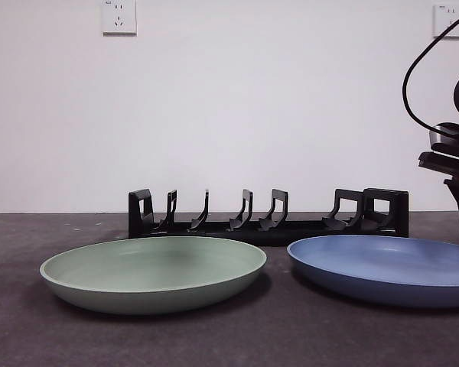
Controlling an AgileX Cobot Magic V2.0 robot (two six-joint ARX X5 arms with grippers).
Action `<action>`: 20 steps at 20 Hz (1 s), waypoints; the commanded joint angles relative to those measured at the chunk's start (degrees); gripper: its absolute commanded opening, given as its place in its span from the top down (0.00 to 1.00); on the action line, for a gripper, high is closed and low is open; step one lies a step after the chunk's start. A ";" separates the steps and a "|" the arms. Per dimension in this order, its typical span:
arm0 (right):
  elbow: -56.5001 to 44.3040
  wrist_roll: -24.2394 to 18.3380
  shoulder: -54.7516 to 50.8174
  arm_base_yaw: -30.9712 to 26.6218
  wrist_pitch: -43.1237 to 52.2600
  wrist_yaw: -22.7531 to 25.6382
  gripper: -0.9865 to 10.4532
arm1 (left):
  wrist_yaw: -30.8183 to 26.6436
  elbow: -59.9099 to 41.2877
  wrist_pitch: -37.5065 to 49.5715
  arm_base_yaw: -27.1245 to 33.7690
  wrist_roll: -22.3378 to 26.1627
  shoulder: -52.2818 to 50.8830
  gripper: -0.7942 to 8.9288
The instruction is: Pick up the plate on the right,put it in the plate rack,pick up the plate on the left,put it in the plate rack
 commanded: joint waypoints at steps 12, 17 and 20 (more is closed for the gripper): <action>4.48 -0.87 -2.78 -0.02 -4.66 -1.86 0.92 | -13.88 0.04 -1.42 -13.25 10.40 6.01 0.27; 15.21 -2.40 -8.02 0.02 -16.17 -4.74 0.92 | -22.58 0.04 -1.29 -17.70 19.26 6.47 0.27; 20.76 -3.39 -9.66 0.09 -23.47 -7.06 0.92 | -29.44 0.04 1.77 -20.65 25.46 6.58 0.27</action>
